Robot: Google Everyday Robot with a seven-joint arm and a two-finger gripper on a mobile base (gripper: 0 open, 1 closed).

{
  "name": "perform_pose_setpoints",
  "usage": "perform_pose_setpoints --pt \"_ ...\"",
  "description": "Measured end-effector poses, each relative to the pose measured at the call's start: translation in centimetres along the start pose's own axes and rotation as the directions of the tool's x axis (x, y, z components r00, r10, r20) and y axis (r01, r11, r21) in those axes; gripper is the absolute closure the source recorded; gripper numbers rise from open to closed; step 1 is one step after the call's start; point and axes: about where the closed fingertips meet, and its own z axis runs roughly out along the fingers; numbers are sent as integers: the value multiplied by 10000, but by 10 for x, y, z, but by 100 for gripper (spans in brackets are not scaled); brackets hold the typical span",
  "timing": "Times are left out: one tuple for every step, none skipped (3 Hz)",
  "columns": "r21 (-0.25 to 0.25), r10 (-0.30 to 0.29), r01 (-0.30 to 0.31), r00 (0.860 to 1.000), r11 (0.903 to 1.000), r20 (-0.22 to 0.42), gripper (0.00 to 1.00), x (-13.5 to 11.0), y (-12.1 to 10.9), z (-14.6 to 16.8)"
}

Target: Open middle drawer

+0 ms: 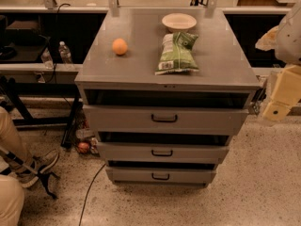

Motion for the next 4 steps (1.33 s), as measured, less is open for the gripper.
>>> perform_pose_setpoints --pt "-24 -31 31 10000 10000 30 0 1 1 3" --pt "-386 -436 452 9982 9982 420 0 11 18 39" --pt "-1166 -656 772 9928 9902 999 0 33 49 96" --pt "-1838 -453 688 9906 9805 1289 0 54 81 146"
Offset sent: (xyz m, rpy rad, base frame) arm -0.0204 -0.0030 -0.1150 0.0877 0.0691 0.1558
